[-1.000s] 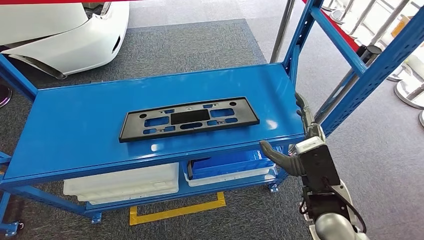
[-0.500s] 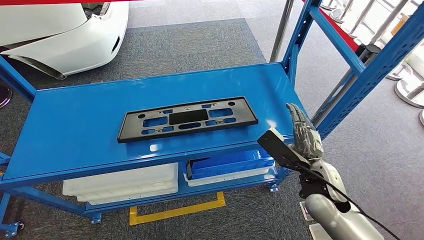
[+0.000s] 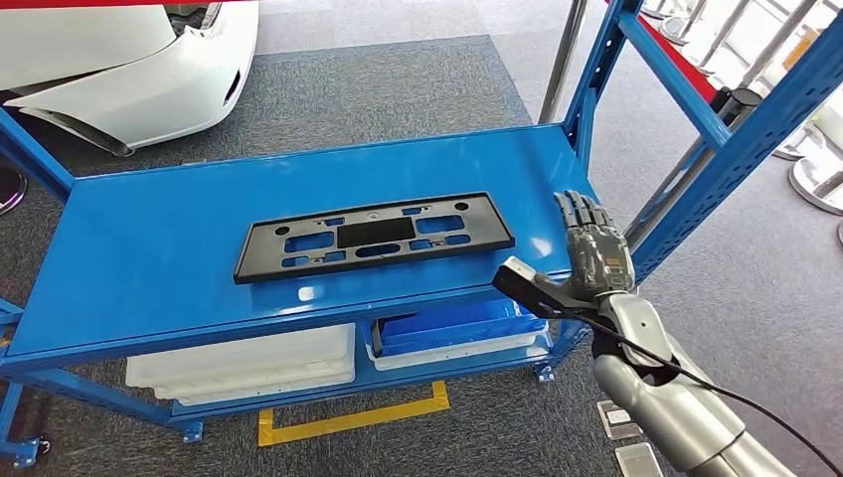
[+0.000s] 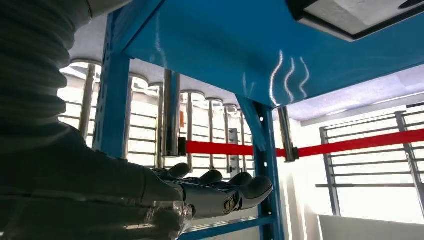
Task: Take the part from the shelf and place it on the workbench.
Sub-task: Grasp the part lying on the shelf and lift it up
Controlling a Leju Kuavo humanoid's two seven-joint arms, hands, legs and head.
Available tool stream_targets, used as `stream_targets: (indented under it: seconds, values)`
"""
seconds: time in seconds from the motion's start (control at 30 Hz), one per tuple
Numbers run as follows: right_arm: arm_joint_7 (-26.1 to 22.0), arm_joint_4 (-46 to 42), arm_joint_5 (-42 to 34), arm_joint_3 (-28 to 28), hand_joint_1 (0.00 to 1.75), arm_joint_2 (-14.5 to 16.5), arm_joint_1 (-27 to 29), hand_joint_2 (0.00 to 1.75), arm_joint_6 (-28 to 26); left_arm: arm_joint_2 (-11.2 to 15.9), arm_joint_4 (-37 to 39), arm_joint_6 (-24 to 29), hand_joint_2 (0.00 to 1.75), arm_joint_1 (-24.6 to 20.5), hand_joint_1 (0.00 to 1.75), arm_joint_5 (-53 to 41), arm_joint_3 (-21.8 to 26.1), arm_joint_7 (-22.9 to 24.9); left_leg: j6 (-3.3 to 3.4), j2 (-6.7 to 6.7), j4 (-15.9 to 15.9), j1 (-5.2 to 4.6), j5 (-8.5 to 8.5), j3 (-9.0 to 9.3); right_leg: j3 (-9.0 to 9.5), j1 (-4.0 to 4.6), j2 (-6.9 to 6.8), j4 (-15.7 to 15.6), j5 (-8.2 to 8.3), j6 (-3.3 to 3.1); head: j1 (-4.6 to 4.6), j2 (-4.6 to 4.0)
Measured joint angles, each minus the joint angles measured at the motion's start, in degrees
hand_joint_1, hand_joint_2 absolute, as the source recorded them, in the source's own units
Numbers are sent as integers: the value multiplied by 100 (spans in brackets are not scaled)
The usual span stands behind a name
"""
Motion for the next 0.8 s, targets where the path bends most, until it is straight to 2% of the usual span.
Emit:
stream_targets:
  seconds: [0.27, 0.53, 0.8]
  values:
    - [-576, 624, 199, 408, 0, 280, -508, 175, -288, -19, -2, 7, 0, -59, 0, -40, -8, 14, -6, 1, -6, 0, 4, 0, -2, 2, 1, 2, 1, -1, -54, 0]
    - [-1252, 1700, -445, 862, 0, 954, -1168, 175, -460, -44, -2, 7, 0, -66, 0, 7, -8, -42, -12, -2, -9, 9, 8, 0, -4, 9, -3, 3, 2, -3, -37, 0]
    - [-1597, 2533, -959, 1134, 0, 1434, -1364, 175, -604, -44, -2, 7, 0, -59, 0, 4, -8, -55, -12, -5, -14, 9, 7, -4, -10, 10, -5, 1, 1, -4, -43, 0]
